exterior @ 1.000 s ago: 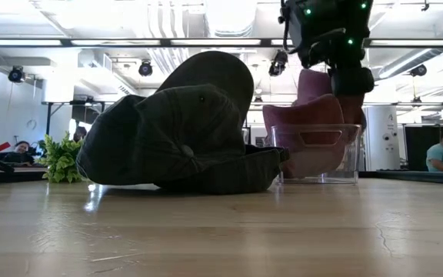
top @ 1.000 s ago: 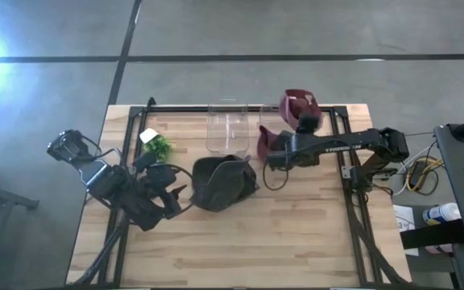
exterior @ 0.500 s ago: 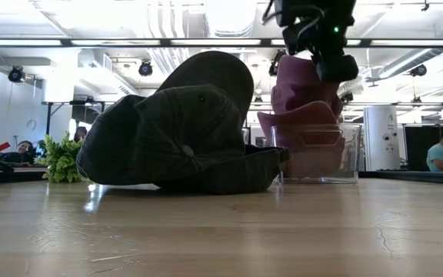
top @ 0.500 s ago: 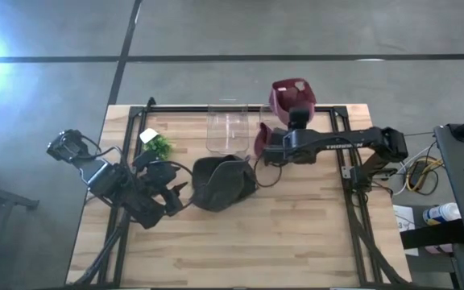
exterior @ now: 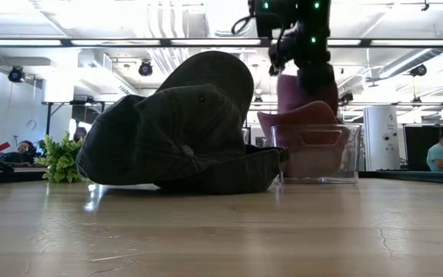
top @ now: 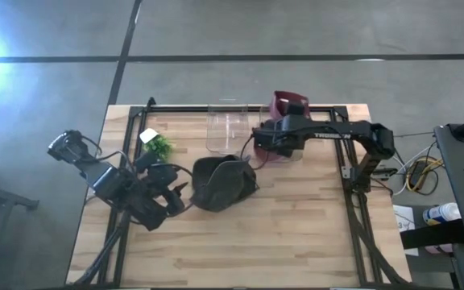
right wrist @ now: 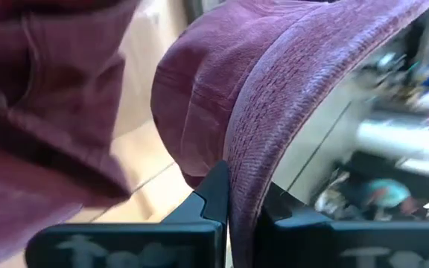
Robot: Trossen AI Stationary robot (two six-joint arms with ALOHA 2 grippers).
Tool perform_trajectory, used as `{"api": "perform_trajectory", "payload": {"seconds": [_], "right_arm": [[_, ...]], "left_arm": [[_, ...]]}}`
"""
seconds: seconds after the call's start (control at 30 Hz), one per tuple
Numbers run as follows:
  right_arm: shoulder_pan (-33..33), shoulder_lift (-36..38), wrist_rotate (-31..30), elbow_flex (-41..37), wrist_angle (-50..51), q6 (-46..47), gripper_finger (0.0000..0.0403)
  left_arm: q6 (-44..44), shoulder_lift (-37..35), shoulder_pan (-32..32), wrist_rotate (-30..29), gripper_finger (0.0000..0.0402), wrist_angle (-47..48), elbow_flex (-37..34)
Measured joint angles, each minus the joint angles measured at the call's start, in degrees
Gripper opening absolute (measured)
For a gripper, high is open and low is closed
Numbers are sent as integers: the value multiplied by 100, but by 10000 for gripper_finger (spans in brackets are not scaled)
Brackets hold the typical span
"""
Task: Pick & Place hat
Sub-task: Put the red cap into the right transparent bin
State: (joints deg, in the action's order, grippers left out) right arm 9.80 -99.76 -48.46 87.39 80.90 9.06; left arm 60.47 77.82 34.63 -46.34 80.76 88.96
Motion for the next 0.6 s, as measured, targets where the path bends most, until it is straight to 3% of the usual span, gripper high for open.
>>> {"api": "perform_trajectory", "payload": {"seconds": [0.13,0.6], "right_arm": [[-166,-35,-357,44,-264,-393,13],[-360,-722,972,35,-594,-481,13]], "left_arm": [[97,0,0,66,225,7,-119],[100,-9,0,34,225,3,-122]]}}
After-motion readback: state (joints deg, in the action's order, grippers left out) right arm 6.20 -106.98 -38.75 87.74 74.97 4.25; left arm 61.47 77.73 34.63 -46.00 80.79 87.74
